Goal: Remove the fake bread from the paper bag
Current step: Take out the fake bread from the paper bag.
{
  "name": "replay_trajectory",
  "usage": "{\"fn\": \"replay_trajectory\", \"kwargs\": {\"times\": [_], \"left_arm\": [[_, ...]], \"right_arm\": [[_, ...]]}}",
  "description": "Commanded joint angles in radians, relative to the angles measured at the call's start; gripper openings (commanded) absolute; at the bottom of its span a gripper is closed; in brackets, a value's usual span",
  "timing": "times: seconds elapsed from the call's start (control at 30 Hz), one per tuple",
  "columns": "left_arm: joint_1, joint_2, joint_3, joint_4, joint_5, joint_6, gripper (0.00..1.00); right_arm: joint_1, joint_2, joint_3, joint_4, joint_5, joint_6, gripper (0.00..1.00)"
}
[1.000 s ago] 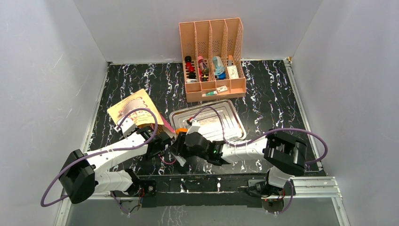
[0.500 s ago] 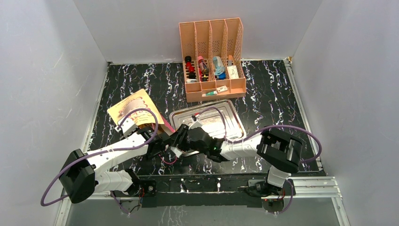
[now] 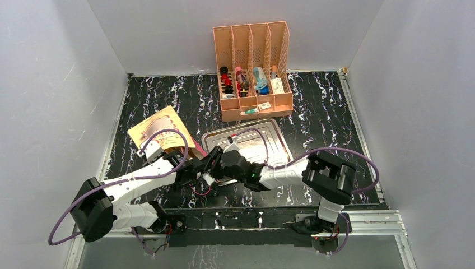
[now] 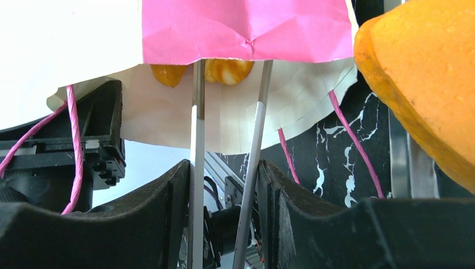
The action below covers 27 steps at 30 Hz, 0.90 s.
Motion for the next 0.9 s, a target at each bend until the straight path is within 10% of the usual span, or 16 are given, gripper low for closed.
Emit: {"fn": "replay_trajectory", "kwargs": {"times": [0.0,0.7,0.87], "left_arm": [[-0.008,-0.007,-0.005,-0.001,0.002,-0.303,0.00],[-0.024,-0.008,-0.027,0.015,0.005,-0.305,0.00],[-0.025,-0.018,-0.027,0.007,0.001,-0.305,0.00]], "right_arm": [[-0.014,0.031,0.073,0.047,0.027,0.036,0.43],[-0.052,0.174,0.180,0.044,0.068,0.043,0.45],[-0.053,0.183,0.180,0.055,0.057,0.028,0.24]]}}
